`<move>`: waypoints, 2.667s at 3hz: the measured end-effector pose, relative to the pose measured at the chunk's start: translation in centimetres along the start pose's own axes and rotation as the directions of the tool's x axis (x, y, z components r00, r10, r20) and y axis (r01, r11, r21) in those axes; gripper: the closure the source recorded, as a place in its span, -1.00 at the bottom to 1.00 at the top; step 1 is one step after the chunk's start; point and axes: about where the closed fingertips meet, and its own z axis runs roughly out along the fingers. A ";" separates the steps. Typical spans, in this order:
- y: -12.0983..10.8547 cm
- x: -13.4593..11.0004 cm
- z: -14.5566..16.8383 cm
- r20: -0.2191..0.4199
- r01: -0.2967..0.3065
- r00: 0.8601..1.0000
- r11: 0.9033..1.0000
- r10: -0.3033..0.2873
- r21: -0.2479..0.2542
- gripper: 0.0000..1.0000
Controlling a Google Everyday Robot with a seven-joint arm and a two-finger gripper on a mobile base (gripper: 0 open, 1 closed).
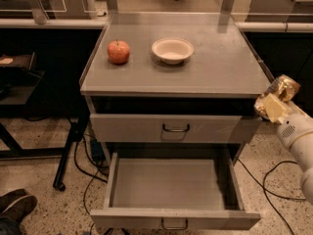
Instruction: Pick orange can from middle drawer and place on counter
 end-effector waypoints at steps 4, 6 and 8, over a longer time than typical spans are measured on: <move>4.6 -6.5 4.6 0.299 0.105 0.951 0.991 -0.077 -0.078 1.00; 7.6 -2.3 6.4 0.299 0.209 0.942 0.964 -0.154 -0.164 1.00; 6.8 -2.9 7.6 0.313 0.220 0.934 0.966 -0.170 -0.134 1.00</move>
Offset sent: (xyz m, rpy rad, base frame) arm 0.0665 -0.0037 0.1260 -0.0765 -0.4207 -0.0658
